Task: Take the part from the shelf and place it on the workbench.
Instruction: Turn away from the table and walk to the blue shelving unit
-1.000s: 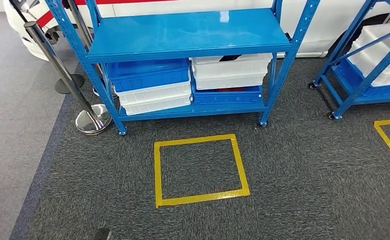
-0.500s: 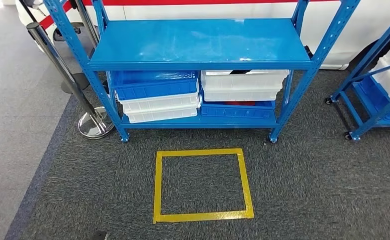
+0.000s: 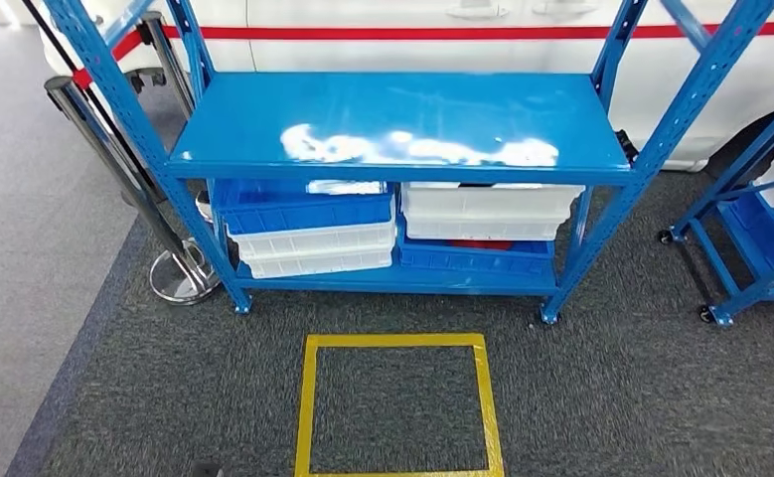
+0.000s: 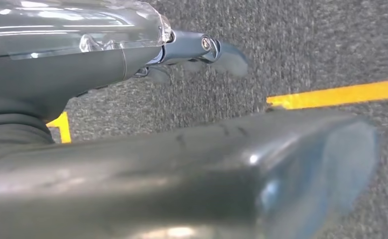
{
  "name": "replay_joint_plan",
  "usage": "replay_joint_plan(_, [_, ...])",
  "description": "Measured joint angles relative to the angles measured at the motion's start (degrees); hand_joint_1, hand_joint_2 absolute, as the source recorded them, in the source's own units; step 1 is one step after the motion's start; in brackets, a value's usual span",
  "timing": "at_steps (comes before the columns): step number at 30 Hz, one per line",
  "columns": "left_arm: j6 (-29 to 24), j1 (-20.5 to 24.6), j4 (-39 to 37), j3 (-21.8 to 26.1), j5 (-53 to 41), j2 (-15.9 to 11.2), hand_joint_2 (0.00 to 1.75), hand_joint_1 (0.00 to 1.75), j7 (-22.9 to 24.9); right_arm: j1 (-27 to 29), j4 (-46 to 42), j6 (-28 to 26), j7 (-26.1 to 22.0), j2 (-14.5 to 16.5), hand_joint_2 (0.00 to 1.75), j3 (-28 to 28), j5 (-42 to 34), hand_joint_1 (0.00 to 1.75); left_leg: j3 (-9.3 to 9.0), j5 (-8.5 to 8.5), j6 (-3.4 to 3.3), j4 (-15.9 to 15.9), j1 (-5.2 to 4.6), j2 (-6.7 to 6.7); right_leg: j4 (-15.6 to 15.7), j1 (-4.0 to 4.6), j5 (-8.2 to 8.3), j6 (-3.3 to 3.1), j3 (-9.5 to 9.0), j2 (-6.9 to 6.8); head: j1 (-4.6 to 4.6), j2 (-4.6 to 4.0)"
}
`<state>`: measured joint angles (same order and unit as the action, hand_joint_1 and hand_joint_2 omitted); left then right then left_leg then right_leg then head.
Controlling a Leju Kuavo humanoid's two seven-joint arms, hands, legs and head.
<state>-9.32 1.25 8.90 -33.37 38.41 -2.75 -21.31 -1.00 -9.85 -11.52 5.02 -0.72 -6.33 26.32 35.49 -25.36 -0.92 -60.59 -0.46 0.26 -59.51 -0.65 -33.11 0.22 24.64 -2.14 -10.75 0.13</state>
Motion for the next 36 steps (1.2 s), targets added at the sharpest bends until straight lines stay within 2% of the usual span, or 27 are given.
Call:
replay_joint_plan(2, [0.0, 0.4, 0.0, 0.0, 0.0, 0.1, 0.00, 0.00, -0.1, -0.4, 0.0, 0.0, 0.0, 0.0, 0.00, 0.0, 0.0, 0.00, -1.52, -0.04, -0.54, 1.0, 0.14, -0.45, -2.4, -0.25, 0.42, 0.62, 0.26, 0.44, 0.01, 0.00])
replay_joint_plan(3, [0.0, 0.7, 0.0, 0.0, 0.0, 0.1, 0.00, 0.00, -0.1, -0.5, 0.0, 0.1, 0.0, -0.1, 0.00, 0.0, 0.0, 0.00, -2.21, -0.16, -0.84, 1.5, 0.21, -0.63, -4.6, -0.36, 0.41, 0.81, 1.56, 0.84, 0.02, -0.01])
replay_joint_plan(4, [0.0, 0.9, 0.0, 0.0, 0.0, 0.1, 0.00, 0.00, -0.2, -0.7, 0.0, 0.1, 0.0, -0.1, 0.00, 0.0, -0.1, 0.00, -2.70, -0.32, -1.10, 1.8, 0.25, -0.75, -7.5, -0.48, -0.27, 0.88, 3.62, 1.27, 0.02, 0.00])
replay_joint_plan(6, [0.0, 1.1, 0.0, 0.0, 0.0, 0.1, 0.00, 0.00, -0.2, -0.6, 0.0, 0.2, 0.1, -0.1, 0.00, 0.0, -0.2, 0.00, -3.41, -1.07, -1.49, 2.0, 0.20, -1.12, -13.1, -0.54, -3.26, 1.12, 8.32, 1.68, 0.02, 0.00])
replay_joint_plan(7, [0.0, 1.0, 0.0, 0.0, -0.1, 0.2, 0.00, 0.00, -0.2, -0.5, 0.0, 0.2, 0.1, -0.2, 0.00, -0.1, -0.3, 0.00, -3.93, -1.60, -1.55, 2.0, 0.20, -1.40, -14.6, -0.55, -4.77, 1.27, 10.24, 1.72, 0.01, 0.00])
replay_joint_plan(8, [0.0, 0.9, 0.0, 0.0, -0.1, 0.2, 0.00, 0.00, -0.2, -0.3, 0.0, 0.2, 0.2, -0.2, 0.00, -0.1, -0.4, 0.00, -4.58, -2.19, -1.51, 2.0, 0.23, -1.74, -14.6, -0.59, -5.47, 1.45, 11.48, 1.75, 0.01, 0.00])
replay_joint_plan(9, [0.1, 0.7, 0.0, 0.0, -0.1, 0.3, 0.00, 0.00, -0.2, -0.1, 0.0, 0.2, 0.3, -0.3, 0.00, -0.1, -0.4, 0.00, -5.37, -2.81, -1.38, 2.0, 0.29, -2.08, -13.3, -0.62, -4.92, 1.59, 12.12, 1.78, 0.02, 0.01])
replay_joint_plan(10, [0.2, 0.6, 0.0, 0.0, -0.2, 0.4, 0.00, 0.00, -0.2, 0.1, 0.0, 0.2, 0.3, -0.3, 0.00, -0.1, -0.5, 0.00, -6.24, -3.51, -1.18, 2.0, 0.36, -2.35, -10.7, -0.65, -2.74, 1.72, 12.30, 1.84, 0.02, 0.01])
replay_joint_plan(11, [0.2, 0.5, 0.0, 0.0, -0.2, 0.5, 0.00, 0.00, -0.2, 0.4, 0.0, 0.2, 0.4, -0.3, 0.00, -0.1, -0.5, 0.00, -7.01, -4.23, -0.92, 2.0, 0.37, -2.57, -7.4, -0.66, 0.85, 1.77, 12.46, 1.97, 0.02, 0.00])
replay_joint_plan(13, [0.3, 0.6, -0.1, 0.0, -0.2, 0.5, 0.00, 0.00, -0.1, 0.7, 0.2, 0.2, 0.6, -0.3, 0.00, -0.2, -0.6, 0.00, -8.04, -5.66, -0.27, 1.9, 0.23, -2.87, -2.8, -0.46, 6.62, 1.21, 12.62, 2.20, 0.01, 0.00])
replay_joint_plan(14, [0.4, 0.6, -0.1, 0.0, -0.2, 0.6, 0.00, 0.00, -0.1, 0.6, 0.2, 0.2, 0.6, -0.3, 0.00, -0.3, -0.6, 0.00, -8.38, -6.09, 0.08, 1.7, 0.14, -2.93, -1.9, -0.38, 7.88, 0.76, 12.68, 2.29, 0.00, 0.00])
replay_joint_plan(16, [0.4, 0.8, -0.1, 0.0, -0.2, 0.5, 0.00, 0.00, 0.0, 0.3, 0.2, 0.2, 0.6, -0.3, 0.00, -0.4, -0.6, 0.00, -8.79, -6.33, 0.70, 1.3, 0.10, -2.84, -1.6, -0.37, 7.61, -0.15, 11.95, 2.25, -0.03, 0.01])
replay_joint_plan(17, [0.4, 0.8, -0.1, 0.0, -0.2, 0.5, 0.00, 0.00, 0.0, 0.3, 0.2, 0.2, 0.6, -0.3, 0.00, -0.4, -0.6, 0.00, -8.63, -6.19, 0.97, 0.3, 0.13, -2.49, -1.3, -0.47, 7.33, -0.57, 11.36, 2.17, -0.03, 0.01])
replay_joint_plan(19, [0.4, 0.9, -0.1, 0.0, -0.2, 0.5, 0.00, 0.00, 0.0, 0.3, 0.2, 0.2, 0.6, -0.3, 0.00, -0.4, -0.6, 0.00, -6.30, -6.94, 1.52, -4.2, 0.31, -1.61, -0.8, -0.61, 6.71, -1.23, 10.08, 1.95, -0.04, 0.01])
replay_joint_plan(21, [0.4, 1.0, -0.1, 0.0, -0.2, 0.6, 0.00, 0.00, 0.0, 0.2, 0.2, 0.2, 0.6, -0.3, 0.00, -0.4, -0.6, 0.00, -1.79, -9.84, 2.12, -11.0, 0.61, -1.11, -0.7, -0.61, 5.82, -1.52, 9.04, 1.81, -0.04, 0.01])
replay_joint_plan(22, [0.4, 1.0, -0.1, 0.0, -0.2, 0.6, 0.00, 0.00, 0.0, 0.2, 0.2, 0.2, 0.6, -0.3, 0.00, -0.5, -0.6, 0.00, 0.23, -11.25, 2.38, -13.4, 0.77, -1.07, -0.6, -0.61, 5.33, -1.52, 8.49, 1.80, -0.04, 0.01])
replay_joint_plan(23, [0.4, 0.9, -0.1, 0.0, -0.2, 0.6, 0.00, 0.00, 0.0, 0.2, 0.2, 0.2, 0.6, -0.3, 0.00, -0.5, -0.6, 0.00, 1.75, -11.97, 2.57, -14.5, 0.90, -1.01, -0.6, -0.62, 4.76, -1.48, 7.80, 1.80, -0.04, 0.00])
replay_joint_plan(24, [0.4, 0.9, -0.1, 0.0, -0.2, 0.6, 0.00, 0.00, 0.0, 0.2, 0.2, 0.2, 0.6, -0.3, 0.00, -0.5, -0.6, 0.00, 2.26, -11.24, 2.64, -13.5, 1.00, -0.94, -0.6, -0.64, 4.18, -1.40, 7.03, 1.80, -0.03, 0.00])
replay_joint_plan(25, [0.4, 0.8, -0.1, 0.0, -0.2, 0.6, 0.00, 0.00, 0.0, 0.2, 0.2, 0.2, 0.6, -0.3, 0.00, -0.5, -0.6, 0.00, 2.01, -9.21, 2.58, -10.9, 1.06, -0.84, -0.6, -0.64, 3.59, -1.28, 6.19, 1.79, -0.03, 0.00])
replay_joint_plan(27, [0.4, 0.5, -0.1, 0.0, -0.1, 0.5, 0.00, 0.00, 0.0, 0.3, 0.2, 0.2, 0.7, -0.3, 0.00, -0.5, -0.6, 0.00, 0.85, -3.53, 1.99, -4.0, 0.90, -0.36, -0.6, -0.60, 2.44, -0.89, 4.76, 1.68, -0.02, 0.01])
replay_joint_plan(28, [0.4, 0.5, -0.1, 0.0, -0.1, 0.5, 0.00, 0.00, 0.0, 0.3, 0.2, 0.2, 0.7, -0.3, 0.00, -0.5, -0.6, 0.00, 0.48, -1.79, 1.58, -1.8, 0.71, -0.12, -0.6, -0.57, 1.95, -0.56, 4.30, 1.65, 0.01, 0.00])
replay_joint_plan(29, [0.4, 0.4, -0.1, -0.1, -0.1, 0.5, 0.00, 0.00, 0.0, 0.3, 0.2, 0.2, 0.7, -0.2, 0.00, -0.5, -0.5, 0.00, 0.26, -0.76, 1.13, -0.6, 0.50, 0.06, -0.5, -0.54, 1.59, -0.18, 3.86, 1.62, 0.02, 0.00])
replay_joint_plan(32, [0.4, 0.5, -0.1, -0.1, -0.1, 0.6, 0.00, 0.00, 0.0, -0.1, 0.2, 0.2, 0.8, -0.2, 0.00, -0.5, -0.3, 0.00, -1.21, -0.70, -0.09, 0.6, 0.38, -0.12, -1.0, -0.53, 1.54, 1.06, 2.75, 1.57, 0.02, 0.01])
replay_joint_plan(33, [0.4, 0.5, -0.1, -0.1, -0.1, 0.6, 0.00, 0.00, 0.0, -0.2, 0.2, 0.3, 0.8, -0.3, 0.00, -0.5, -0.3, 0.00, -1.98, -0.78, -0.45, 1.1, 0.45, -0.22, -2.2, -0.56, 1.45, 1.29, 3.13, 1.59, 0.03, 0.01])
replay_joint_plan(34, [0.4, 0.6, -0.1, -0.1, -0.1, 0.6, 0.00, 0.00, 0.0, -0.3, 0.2, 0.3, 0.8, -0.3, 0.00, -0.5, -0.2, 0.00, -2.71, -0.87, -0.78, 1.6, 0.52, -0.33, -4.4, -0.63, 0.84, 1.43, 4.28, 1.64, 0.04, 0.01])
replay_joint_plan(36, [0.4, 0.7, -0.1, -0.1, -0.1, 0.6, 0.00, 0.00, -0.1, -0.3, 0.2, 0.2, 0.7, -0.3, 0.00, -0.5, -0.1, 0.00, -3.53, -1.39, -1.34, 1.9, 0.44, -0.42, -10.8, -0.63, -1.63, 1.54, 8.60, 1.82, 0.03, 0.01])
